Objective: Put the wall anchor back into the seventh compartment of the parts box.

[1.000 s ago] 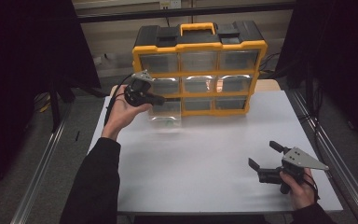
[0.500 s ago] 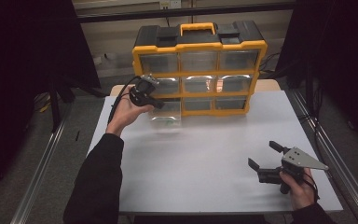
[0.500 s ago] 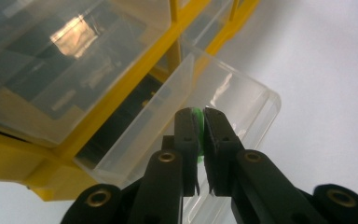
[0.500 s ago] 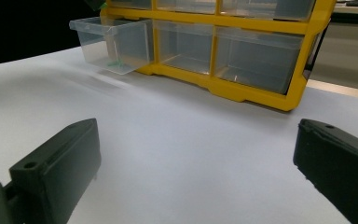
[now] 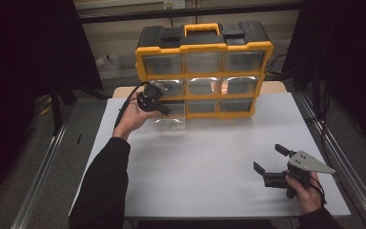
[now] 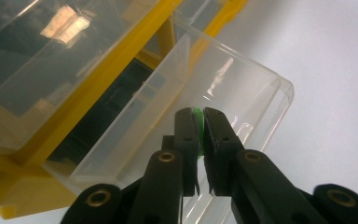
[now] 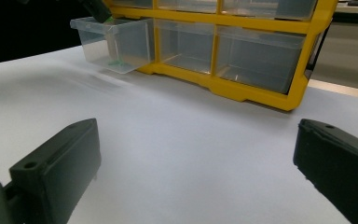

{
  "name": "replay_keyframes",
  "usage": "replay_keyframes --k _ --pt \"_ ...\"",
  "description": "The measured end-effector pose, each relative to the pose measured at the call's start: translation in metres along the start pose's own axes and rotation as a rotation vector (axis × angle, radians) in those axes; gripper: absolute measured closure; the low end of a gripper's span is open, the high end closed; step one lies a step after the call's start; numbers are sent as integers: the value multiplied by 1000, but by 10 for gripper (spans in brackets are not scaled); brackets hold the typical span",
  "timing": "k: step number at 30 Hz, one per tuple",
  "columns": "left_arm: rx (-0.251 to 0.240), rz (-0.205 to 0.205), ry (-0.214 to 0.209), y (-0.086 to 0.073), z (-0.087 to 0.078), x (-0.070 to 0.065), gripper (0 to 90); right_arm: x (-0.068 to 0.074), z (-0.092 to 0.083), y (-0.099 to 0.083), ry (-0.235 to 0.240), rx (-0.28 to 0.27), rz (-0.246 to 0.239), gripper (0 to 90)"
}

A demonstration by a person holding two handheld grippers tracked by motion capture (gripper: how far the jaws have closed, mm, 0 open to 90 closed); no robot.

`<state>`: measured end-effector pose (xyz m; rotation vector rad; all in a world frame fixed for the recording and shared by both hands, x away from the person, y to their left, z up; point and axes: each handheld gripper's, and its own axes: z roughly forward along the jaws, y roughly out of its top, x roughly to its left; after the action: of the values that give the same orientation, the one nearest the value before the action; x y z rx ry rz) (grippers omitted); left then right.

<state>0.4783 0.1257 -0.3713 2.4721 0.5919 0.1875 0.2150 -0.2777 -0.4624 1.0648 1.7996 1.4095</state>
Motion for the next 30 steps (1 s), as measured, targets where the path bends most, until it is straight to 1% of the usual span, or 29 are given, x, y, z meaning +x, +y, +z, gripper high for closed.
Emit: replay_keyframes --k 1,2,3,4,5,6,7,8,9,10,11,13,14,15,16,17,18,19,20,21,22,24,26,27,28,29,30 --pt "-5 -3 2 0 2 0 848 0 0 0 1 0 0 5" --pt "-15 -15 6 -1 3 1 848 0 0 0 0 0 -3 5" --pt "5 -6 8 -2 4 1 848 0 0 0 -1 1 -3 5" --pt "15 -21 11 -3 5 1 847 0 0 0 0 1 -3 5" --pt "23 -1 2 -3 6 2 848 0 0 0 -1 0 -4 5" --pt "9 -16 6 -4 8 1 848 0 0 0 1 3 -5 5" --pt "30 -7 6 -4 7 3 847 0 0 0 2 2 -6 5" --pt "27 -7 8 -5 8 3 848 0 0 0 3 1 -5 5" --pt "25 -23 1 -6 10 3 847 0 0 0 3 1 -7 5" --pt "20 -25 4 -7 11 3 847 0 0 0 4 2 -7 5" --pt "19 -48 6 -8 12 3 847 0 0 0 4 2 -6 5" --pt "9 -37 7 -8 14 3 847 0 1 0 3 1 -6 5" --pt "26 -39 12 -7 13 2 847 0 1 0 3 1 -5 5" --pt "22 -32 11 -7 13 1 847 0 1 0 3 2 -4 5" --pt "46 -9 11 -6 12 2 847 0 1 0 3 2 -4 5" --pt "33 -25 12 -6 14 1 847 0 1 0 3 1 -4 5" --pt "36 -42 15 -6 16 0 847 0 1 0 3 2 -7 5" --pt "57 -11 18 -6 16 3 847 0 1 0 3 1 -7 5" --pt "60 -11 13 -7 16 3 846 0 0 0 4 1 -5 5" --pt "57 -23 10 -7 17 3 846 0 0 0 3 1 -4 5" --pt "52 -26 7 -8 18 3 846 0 0 0 3 1 -3 5" --pt "65 -20 8 -7 20 3 846 0 0 0 0 1 -3 5" --pt "69 -15 20 -5 22 3 845 0 0 0 2 2 -3 4" --pt "73 -12 11 -5 23 3 845 0 0 0 2 1 -2 5" --pt "55 -37 14 -5 25 1 845 0 0 0 1 1 -3 5" --pt "72 -16 10 -5 25 3 844 0 0 0 1 0 -2 5" --pt "70 -15 7 -5 26 4 844 0 0 0 2 0 -1 4"
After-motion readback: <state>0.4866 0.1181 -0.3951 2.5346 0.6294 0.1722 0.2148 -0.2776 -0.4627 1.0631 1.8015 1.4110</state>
